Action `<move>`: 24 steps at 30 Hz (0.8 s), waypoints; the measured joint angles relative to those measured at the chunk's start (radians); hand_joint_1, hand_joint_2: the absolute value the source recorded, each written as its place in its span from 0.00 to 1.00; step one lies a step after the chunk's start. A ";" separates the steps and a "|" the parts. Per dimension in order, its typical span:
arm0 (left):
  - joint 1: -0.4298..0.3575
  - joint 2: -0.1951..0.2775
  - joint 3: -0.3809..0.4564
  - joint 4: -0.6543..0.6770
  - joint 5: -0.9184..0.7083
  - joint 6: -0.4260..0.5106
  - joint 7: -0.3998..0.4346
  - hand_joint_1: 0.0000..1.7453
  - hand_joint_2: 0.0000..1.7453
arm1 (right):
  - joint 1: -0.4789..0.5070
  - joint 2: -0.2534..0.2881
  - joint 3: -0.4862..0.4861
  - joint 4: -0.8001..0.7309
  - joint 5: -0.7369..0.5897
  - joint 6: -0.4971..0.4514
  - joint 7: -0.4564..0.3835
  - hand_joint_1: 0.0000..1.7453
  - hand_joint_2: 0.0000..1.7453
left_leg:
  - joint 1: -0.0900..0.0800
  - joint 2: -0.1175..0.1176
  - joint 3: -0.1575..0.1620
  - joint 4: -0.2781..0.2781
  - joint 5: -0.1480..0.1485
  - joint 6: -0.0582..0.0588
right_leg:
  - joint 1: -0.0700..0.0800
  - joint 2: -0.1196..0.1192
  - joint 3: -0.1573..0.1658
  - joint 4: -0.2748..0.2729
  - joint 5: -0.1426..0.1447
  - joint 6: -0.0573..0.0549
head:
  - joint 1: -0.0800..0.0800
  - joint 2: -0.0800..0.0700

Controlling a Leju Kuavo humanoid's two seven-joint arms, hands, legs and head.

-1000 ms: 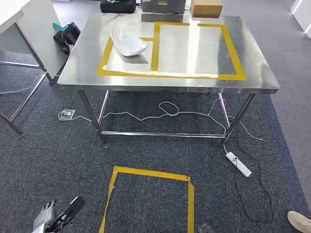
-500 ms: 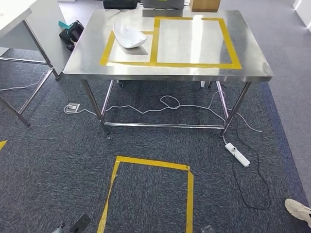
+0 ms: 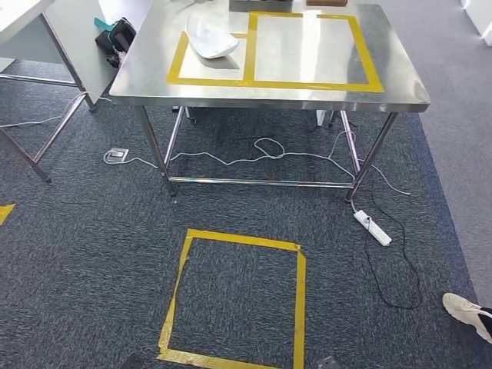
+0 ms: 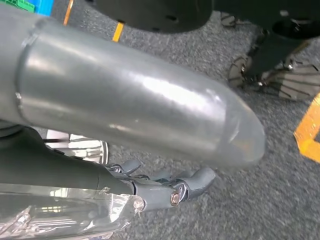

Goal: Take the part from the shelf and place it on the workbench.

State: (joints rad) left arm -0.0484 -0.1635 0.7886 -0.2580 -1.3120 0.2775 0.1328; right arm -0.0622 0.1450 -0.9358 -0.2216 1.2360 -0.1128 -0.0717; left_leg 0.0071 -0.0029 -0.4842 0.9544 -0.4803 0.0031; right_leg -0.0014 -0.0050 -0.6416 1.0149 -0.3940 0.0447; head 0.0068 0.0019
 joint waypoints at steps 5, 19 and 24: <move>0.003 -0.012 0.021 0.002 -0.003 -0.020 0.029 0.00 0.00 | 0.004 0.002 0.000 0.000 0.022 -0.021 0.004 0.00 0.00 | -0.005 -0.019 -0.021 0.001 0.022 0.020 | -0.001 0.003 -0.099 0.279 -0.143 0.009 | 0.002 0.000; 0.000 -0.052 0.027 0.006 -0.043 -0.044 0.054 0.00 0.00 | 0.010 0.002 0.012 -0.003 0.085 -0.059 0.010 0.00 0.00 | 0.000 -0.016 -0.172 0.252 -0.090 -0.035 | -0.008 -0.009 0.092 -0.031 -0.048 -0.035 | -0.009 0.000; 0.001 -0.060 0.027 0.006 -0.058 -0.065 0.055 0.00 0.00 | 0.009 0.002 0.017 -0.004 0.095 -0.056 0.016 0.00 0.00 | 0.002 0.038 -0.097 0.131 0.002 -0.039 | -0.005 -0.072 0.092 -0.029 -0.047 -0.028 | -0.010 0.000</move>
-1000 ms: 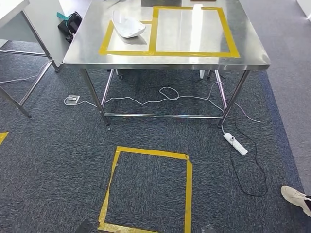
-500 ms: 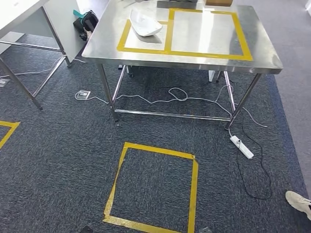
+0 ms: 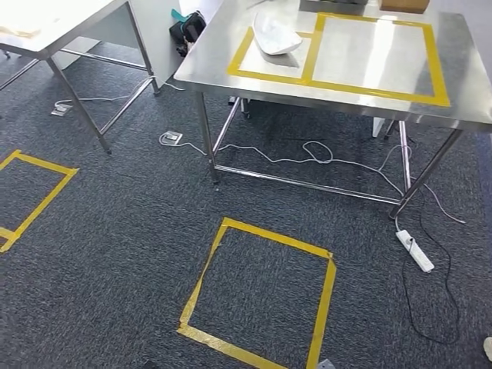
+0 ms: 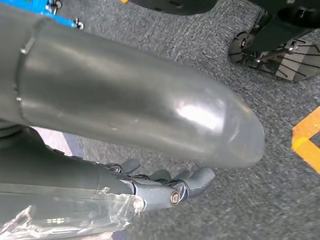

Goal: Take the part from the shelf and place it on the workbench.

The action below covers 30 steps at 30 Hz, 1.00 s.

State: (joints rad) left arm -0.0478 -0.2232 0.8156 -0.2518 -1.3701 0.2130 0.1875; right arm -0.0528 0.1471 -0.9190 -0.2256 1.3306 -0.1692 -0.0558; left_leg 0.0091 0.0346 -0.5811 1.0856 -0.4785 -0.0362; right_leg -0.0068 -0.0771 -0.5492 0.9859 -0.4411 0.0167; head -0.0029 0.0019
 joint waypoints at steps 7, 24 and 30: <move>-0.002 -0.014 0.000 0.002 -0.020 -0.015 0.021 0.00 0.00 | -0.002 -0.001 0.007 -0.001 0.013 0.004 0.002 0.00 0.00 | -0.008 -0.001 0.034 -0.112 0.041 0.047 | 0.001 -0.004 -0.021 0.050 -0.037 0.036 | 0.006 0.000; -0.009 -0.030 0.040 0.003 0.040 -0.033 0.012 0.00 0.00 | 0.001 -0.005 0.012 -0.001 0.023 0.012 -0.003 0.00 0.00 | -0.007 -0.067 -0.071 0.031 -0.012 0.013 | -0.003 0.092 0.020 0.008 -0.021 -0.006 | 0.002 0.000; -0.010 -0.031 0.065 0.003 0.051 -0.037 0.012 0.00 0.00 | 0.001 -0.007 0.012 -0.001 0.024 0.016 -0.003 0.00 0.00 | -0.001 -0.018 -0.055 0.057 0.001 0.004 | -0.002 0.003 0.014 0.009 -0.020 -0.004 | 0.001 0.000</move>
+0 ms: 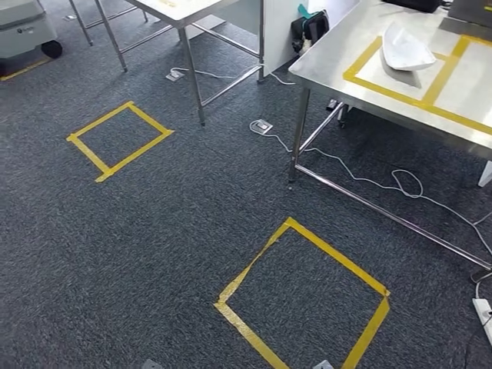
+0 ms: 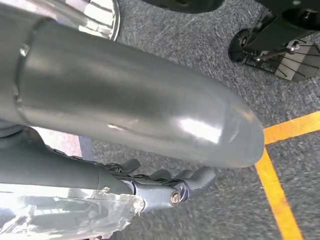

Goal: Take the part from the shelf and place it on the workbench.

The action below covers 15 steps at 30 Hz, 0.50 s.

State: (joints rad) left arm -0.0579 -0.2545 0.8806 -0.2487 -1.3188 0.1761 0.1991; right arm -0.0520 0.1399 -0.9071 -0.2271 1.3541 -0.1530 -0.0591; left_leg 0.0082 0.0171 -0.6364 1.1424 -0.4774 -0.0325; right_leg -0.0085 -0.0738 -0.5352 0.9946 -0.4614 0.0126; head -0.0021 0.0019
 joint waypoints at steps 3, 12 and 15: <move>-0.006 -0.002 0.007 0.000 0.009 -0.004 0.000 0.00 0.00 | -0.002 -0.002 0.000 -0.001 0.002 0.002 0.001 0.00 0.00 | -0.007 0.060 0.078 -0.148 0.037 0.010 | 0.009 -0.032 0.000 0.006 -0.005 0.017 | 0.001 0.000; -0.009 -0.007 0.043 0.000 0.033 -0.009 -0.013 0.00 0.00 | 0.000 -0.002 0.000 0.000 0.011 0.004 0.003 0.00 0.00 | -0.011 -0.045 0.065 -0.158 0.051 0.059 | 0.002 0.071 -0.129 0.300 -0.152 0.041 | 0.013 0.000; -0.007 -0.007 0.052 0.000 0.033 -0.009 -0.013 0.00 0.00 | 0.000 -0.003 0.000 -0.001 0.011 0.003 0.003 0.00 0.00 | -0.011 -0.090 0.065 -0.157 0.054 0.055 | 0.001 0.089 -0.079 0.184 -0.068 0.034 | 0.013 0.000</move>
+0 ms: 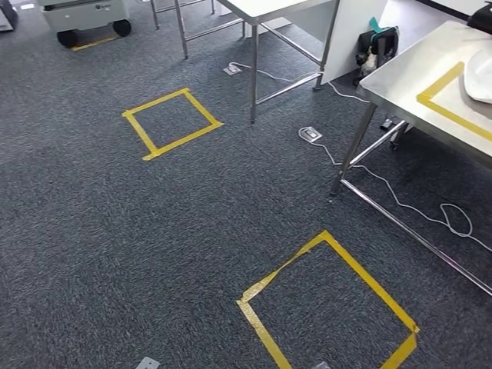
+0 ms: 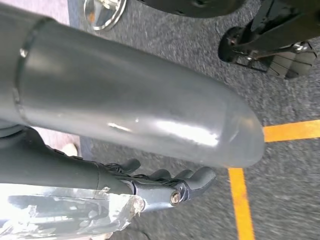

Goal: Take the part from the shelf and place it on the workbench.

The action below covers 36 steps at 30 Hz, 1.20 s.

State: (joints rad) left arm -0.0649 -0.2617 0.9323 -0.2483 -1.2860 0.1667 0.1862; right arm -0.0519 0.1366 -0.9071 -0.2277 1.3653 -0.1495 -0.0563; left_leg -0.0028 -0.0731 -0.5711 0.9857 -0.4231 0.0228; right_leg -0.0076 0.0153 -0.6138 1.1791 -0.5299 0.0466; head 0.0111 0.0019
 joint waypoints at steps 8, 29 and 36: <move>0.002 -0.001 0.002 0.001 0.000 0.000 0.000 0.00 0.00 | -0.004 -0.002 0.000 0.000 0.001 0.000 0.000 0.00 0.00 | 0.005 -0.011 -0.041 0.042 -0.016 -0.042 | -0.003 0.021 0.083 -0.180 0.063 -0.028 | -0.005 0.000; -0.003 -0.002 0.012 0.002 0.011 -0.010 -0.011 0.00 0.00 | -0.001 -0.006 -0.001 -0.001 0.005 0.002 -0.003 0.00 0.00 | -0.001 0.020 0.001 -0.001 -0.003 0.006 | 0.003 -0.015 -0.049 0.113 -0.070 0.009 | 0.005 0.000; -0.003 -0.003 0.026 0.004 0.019 -0.020 -0.010 0.00 0.00 | -0.003 -0.006 -0.002 -0.001 0.007 0.004 -0.005 0.00 0.00 | 0.006 -0.070 -0.018 0.002 0.013 -0.028 | -0.008 0.073 0.079 -0.170 0.052 -0.001 | 0.004 0.000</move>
State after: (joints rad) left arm -0.0679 -0.2647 0.9585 -0.2444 -1.2673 0.1471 0.1760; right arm -0.0545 0.1302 -0.9096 -0.2289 1.3726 -0.1453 -0.0610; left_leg 0.0029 -0.1433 -0.5890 0.9874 -0.4101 -0.0053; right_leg -0.0154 0.0882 -0.5347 1.0090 -0.4781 0.0455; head 0.0148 0.0019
